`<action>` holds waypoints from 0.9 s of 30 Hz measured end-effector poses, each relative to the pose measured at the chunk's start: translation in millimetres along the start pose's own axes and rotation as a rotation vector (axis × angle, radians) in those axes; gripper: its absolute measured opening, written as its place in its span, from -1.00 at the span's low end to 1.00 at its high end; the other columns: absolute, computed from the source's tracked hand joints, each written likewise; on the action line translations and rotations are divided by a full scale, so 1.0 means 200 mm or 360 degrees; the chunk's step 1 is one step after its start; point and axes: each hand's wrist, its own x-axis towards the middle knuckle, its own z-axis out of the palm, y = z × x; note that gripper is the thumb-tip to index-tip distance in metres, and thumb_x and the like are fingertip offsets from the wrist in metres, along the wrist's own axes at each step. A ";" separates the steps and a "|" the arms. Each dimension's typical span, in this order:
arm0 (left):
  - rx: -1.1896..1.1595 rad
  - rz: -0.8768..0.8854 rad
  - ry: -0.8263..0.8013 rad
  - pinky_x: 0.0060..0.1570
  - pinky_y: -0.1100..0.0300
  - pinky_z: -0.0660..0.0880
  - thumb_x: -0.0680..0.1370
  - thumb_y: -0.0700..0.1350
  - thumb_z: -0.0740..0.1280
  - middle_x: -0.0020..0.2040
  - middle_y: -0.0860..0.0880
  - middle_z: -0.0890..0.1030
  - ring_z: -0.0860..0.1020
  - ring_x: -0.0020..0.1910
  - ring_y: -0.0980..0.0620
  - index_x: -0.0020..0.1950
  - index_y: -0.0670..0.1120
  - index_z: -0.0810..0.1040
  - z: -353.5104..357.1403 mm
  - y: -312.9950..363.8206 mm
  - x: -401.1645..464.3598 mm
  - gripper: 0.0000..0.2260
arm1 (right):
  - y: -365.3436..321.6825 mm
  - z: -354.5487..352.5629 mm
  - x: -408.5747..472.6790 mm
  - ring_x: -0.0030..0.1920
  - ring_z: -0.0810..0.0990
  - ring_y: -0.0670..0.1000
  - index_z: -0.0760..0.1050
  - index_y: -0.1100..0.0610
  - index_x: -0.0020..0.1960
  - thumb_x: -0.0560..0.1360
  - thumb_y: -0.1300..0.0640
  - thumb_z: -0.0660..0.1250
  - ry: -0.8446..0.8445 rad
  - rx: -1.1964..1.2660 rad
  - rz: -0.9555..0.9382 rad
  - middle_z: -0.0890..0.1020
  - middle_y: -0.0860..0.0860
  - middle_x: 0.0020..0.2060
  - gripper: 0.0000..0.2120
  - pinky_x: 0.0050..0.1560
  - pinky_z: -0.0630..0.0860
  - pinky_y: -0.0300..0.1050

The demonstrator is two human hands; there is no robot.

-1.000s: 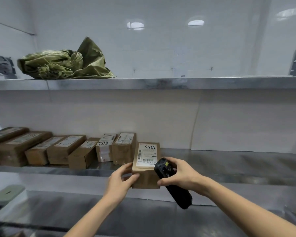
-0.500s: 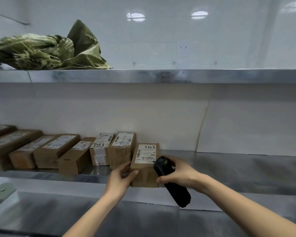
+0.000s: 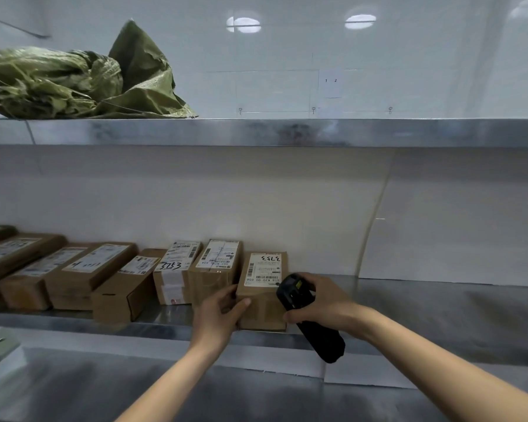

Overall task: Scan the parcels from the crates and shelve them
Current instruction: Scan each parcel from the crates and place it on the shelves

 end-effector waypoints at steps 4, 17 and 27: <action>0.0074 0.0008 0.0037 -0.02 -0.07 0.67 0.46 0.11 0.51 0.05 0.13 0.72 0.66 0.09 0.09 0.23 0.18 0.63 0.01 -0.03 0.05 -0.66 | 0.01 -0.01 0.04 -0.03 0.66 -0.23 0.56 -0.17 0.27 0.31 0.11 0.66 0.0010 -0.0024 -0.0011 0.68 -0.19 0.04 -0.41 -0.10 0.54 -0.41; 0.0252 -0.0008 0.0147 0.00 -0.07 0.66 0.43 0.13 0.53 0.00 0.10 0.69 0.66 0.03 0.10 0.27 -0.01 0.64 0.02 -0.02 0.09 -0.55 | 0.02 -0.01 0.08 0.00 0.63 -0.23 0.53 -0.17 0.28 0.34 0.14 0.66 0.0001 -0.0090 0.0026 0.65 -0.22 0.05 -0.40 -0.17 0.49 -0.49; 0.0296 -0.0020 0.0165 0.08 -0.06 0.64 0.45 0.16 0.52 -0.02 0.16 0.63 0.61 0.05 0.08 0.27 0.12 0.60 -0.11 0.09 -0.12 -0.58 | -0.09 -0.03 -0.14 0.00 0.67 -0.08 0.49 -0.19 0.10 0.34 0.11 0.61 0.0123 -0.0236 0.0006 0.66 -0.18 -0.04 -0.54 0.03 0.62 -0.14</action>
